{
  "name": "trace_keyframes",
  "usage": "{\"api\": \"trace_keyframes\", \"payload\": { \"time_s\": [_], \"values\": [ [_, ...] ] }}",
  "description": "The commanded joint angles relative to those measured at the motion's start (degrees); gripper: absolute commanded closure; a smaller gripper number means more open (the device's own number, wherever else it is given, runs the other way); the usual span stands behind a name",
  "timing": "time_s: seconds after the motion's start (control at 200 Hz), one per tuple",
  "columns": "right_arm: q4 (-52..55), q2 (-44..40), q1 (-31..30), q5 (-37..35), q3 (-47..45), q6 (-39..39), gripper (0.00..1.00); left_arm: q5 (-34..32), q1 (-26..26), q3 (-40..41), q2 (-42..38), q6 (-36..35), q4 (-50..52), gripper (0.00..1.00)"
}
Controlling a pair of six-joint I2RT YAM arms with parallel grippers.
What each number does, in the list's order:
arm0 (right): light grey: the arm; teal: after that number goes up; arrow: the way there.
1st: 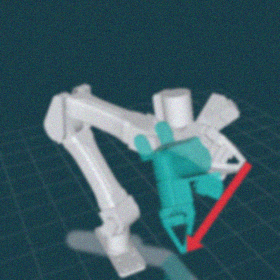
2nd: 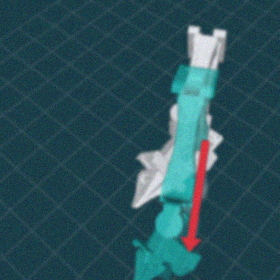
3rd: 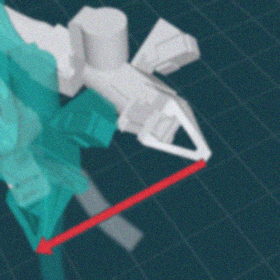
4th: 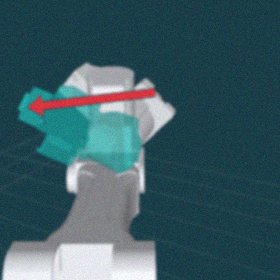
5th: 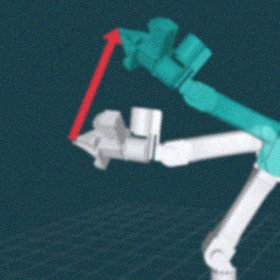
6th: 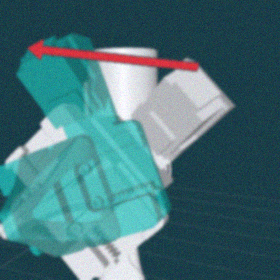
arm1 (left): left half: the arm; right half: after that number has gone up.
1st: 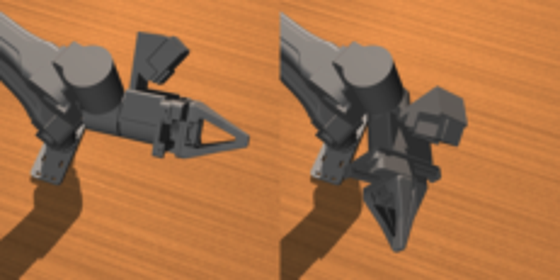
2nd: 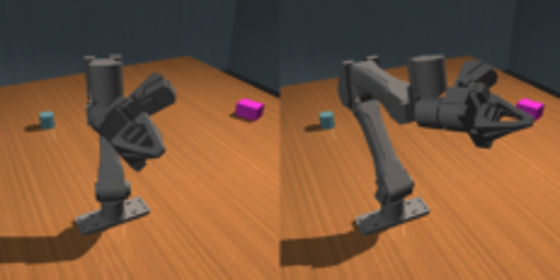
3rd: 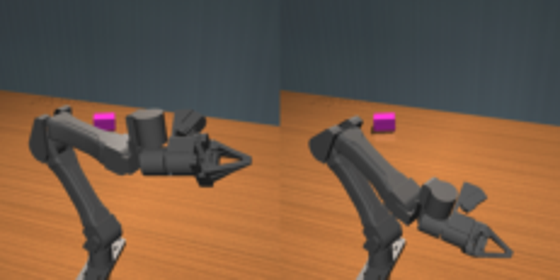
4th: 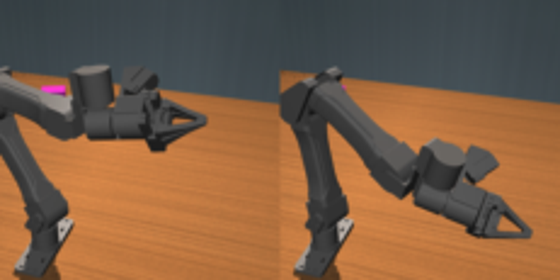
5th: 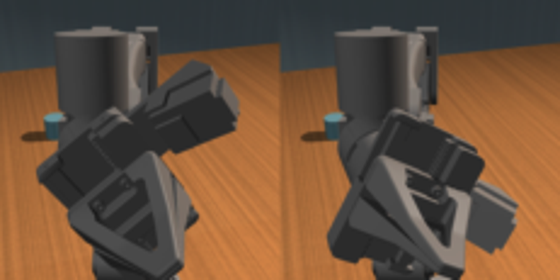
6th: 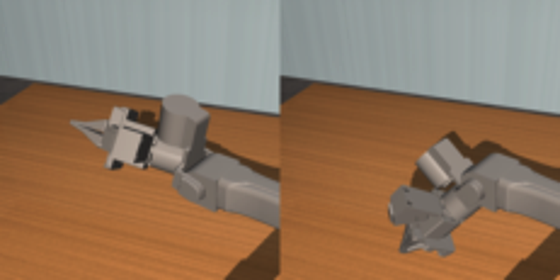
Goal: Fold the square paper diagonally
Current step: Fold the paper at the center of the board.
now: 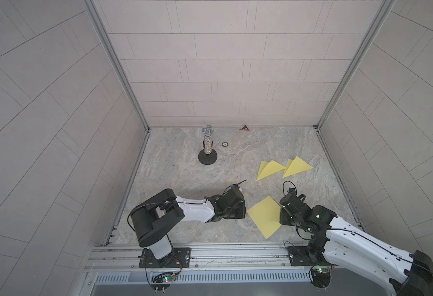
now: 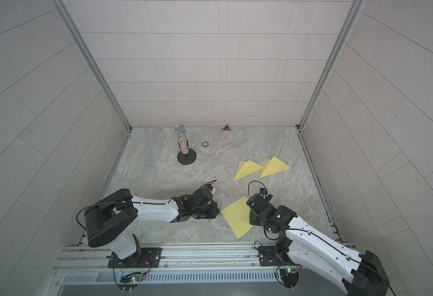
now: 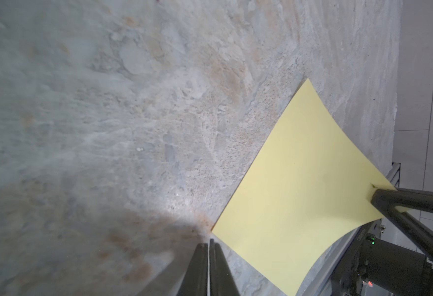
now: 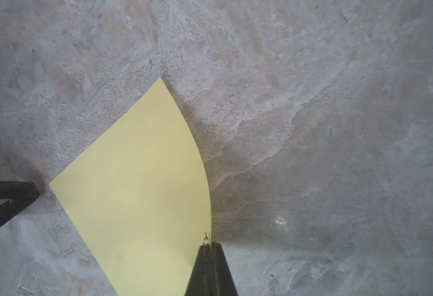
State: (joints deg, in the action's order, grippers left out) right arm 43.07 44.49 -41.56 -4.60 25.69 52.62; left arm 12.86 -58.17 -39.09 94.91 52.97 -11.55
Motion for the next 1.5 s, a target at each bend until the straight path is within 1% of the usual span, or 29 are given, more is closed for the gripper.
{"api": "trace_keyframes", "payload": {
  "time_s": [0.0, 0.155, 0.415, 0.655, 0.981, 1.151, 1.271, 1.396, 1.491],
  "values": [
    [1.3, -0.6, 0.2, -0.2, -1.1, 0.5, 1.0, 0.4, -0.5, -1.3, -0.7, 0.0, -1.7, 0.9],
    [1.2, -0.8, 0.2, 0.1, -1.3, 0.5, 1.0, 1.1, -1.0, -2.3, -0.3, -0.1, -2.4, 0.9],
    [1.1, -1.5, 0.2, 0.3, -1.7, 0.7, 1.0, 2.0, -1.0, -4.6, 3.2, -0.2, -2.8, 0.91],
    [0.7, -1.6, 0.2, 0.3, -2.0, 0.9, 1.0, 2.6, -1.1, -4.4, 4.7, -0.3, -2.9, 0.91],
    [0.5, -1.6, 0.2, 1.0, -1.8, 1.2, 1.0, 0.5, -1.1, -3.7, 6.3, -0.5, -2.3, 0.93],
    [-0.2, -1.7, 0.2, 2.3, -0.7, 1.3, 1.0, -0.1, -1.2, -2.6, 6.6, -0.3, -2.2, 0.96],
    [-4.0, -1.8, 0.2, 6.4, 0.8, 0.6, 1.0, -0.9, -1.2, -1.1, 6.3, -0.4, -2.3, 1.0],
    [-12.9, -1.8, 0.1, 12.8, 1.0, 1.7, 1.0, -1.0, -1.2, 0.2, 6.5, -0.5, -2.7, 1.0],
    [-19.3, -0.8, -0.4, 15.1, 0.6, 3.1, 1.0, -1.3, -1.2, 1.1, 6.5, -0.2, -3.5, 1.0]
  ]
}}
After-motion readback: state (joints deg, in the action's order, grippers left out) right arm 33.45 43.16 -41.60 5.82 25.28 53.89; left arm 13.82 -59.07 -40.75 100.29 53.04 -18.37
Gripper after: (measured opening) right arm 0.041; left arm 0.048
